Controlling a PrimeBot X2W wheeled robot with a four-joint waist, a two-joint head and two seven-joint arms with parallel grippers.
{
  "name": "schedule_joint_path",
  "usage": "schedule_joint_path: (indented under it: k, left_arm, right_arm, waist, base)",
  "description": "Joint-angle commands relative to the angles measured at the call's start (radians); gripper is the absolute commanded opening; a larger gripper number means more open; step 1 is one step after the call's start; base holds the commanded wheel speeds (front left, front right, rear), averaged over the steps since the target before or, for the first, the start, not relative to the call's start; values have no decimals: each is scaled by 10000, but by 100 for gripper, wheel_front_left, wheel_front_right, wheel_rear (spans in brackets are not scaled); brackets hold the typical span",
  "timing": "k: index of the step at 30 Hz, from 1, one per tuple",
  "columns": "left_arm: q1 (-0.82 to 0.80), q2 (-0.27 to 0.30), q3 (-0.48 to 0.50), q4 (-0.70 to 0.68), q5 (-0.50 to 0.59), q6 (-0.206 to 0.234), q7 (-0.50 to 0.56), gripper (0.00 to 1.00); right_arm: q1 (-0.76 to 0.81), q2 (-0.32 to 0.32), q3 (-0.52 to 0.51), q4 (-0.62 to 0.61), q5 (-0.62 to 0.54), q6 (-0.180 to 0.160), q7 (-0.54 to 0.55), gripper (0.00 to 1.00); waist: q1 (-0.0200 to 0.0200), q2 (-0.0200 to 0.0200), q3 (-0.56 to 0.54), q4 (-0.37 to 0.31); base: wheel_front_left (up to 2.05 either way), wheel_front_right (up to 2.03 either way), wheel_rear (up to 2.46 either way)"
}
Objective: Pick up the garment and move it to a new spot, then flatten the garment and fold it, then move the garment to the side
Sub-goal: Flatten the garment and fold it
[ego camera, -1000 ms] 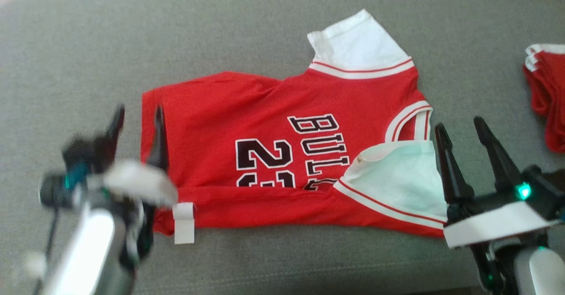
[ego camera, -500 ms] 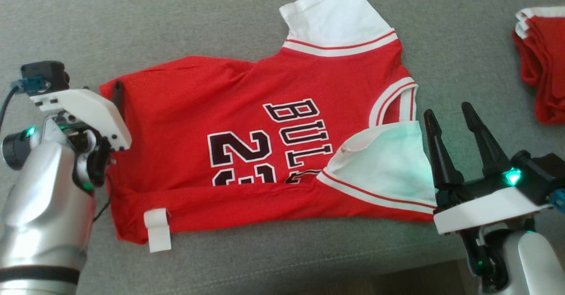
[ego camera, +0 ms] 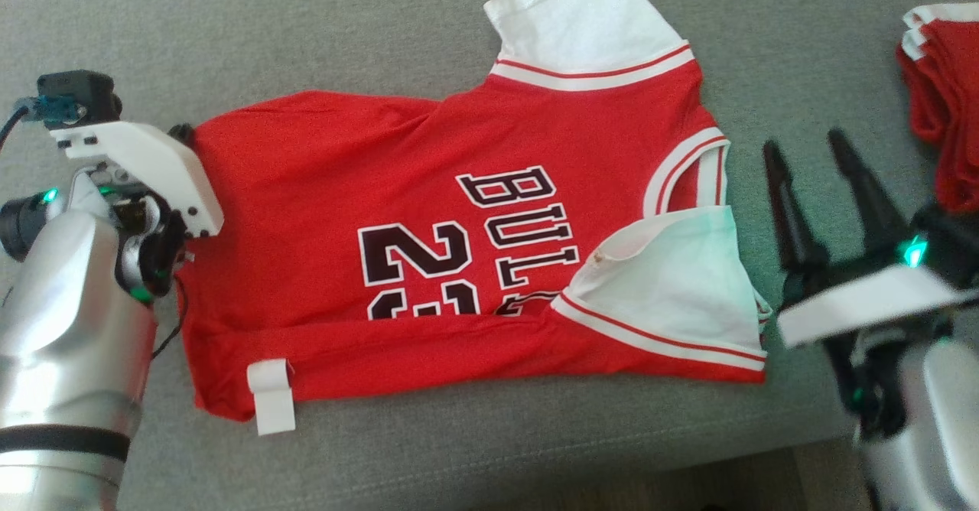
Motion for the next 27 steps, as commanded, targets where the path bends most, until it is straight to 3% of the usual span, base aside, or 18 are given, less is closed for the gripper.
schedule_joint_path:
  k: [1, 8, 16, 27]
  left_arm:
    - [-465, 357, 204, -189, 109, 38, -157, 0]
    - [-977, 117, 20, -577, 263, 89, -529, 0]
    - [-1380, -259, -268, -1255, 320, 96, -613, 0]
    - [-1769, -804, -710, -1674, 322, -13, -647, 0]
  right_arm:
    - [-804, -401, 134, 75, 253, 37, 86, 100]
    - [-2822, -1230, 379, 1640, 920, 37, 255, 100]
    - [-5667, -2166, 1482, 4177, 2042, 37, 753, 100]
    - [-8645, -2538, 3573, 7432, 2947, 37, 1777, 100]
  waist:
    - [0, -1, 104, 111]
    - [0, -1, 521, 611]
    - [0, -1, 1092, 1333]
    - [0, -1, 1829, 2169]
  base:
    - [0, 0, 0]
    - [0, 0, 0]
    - [0, 0, 0]
    - [0, 0, 0]
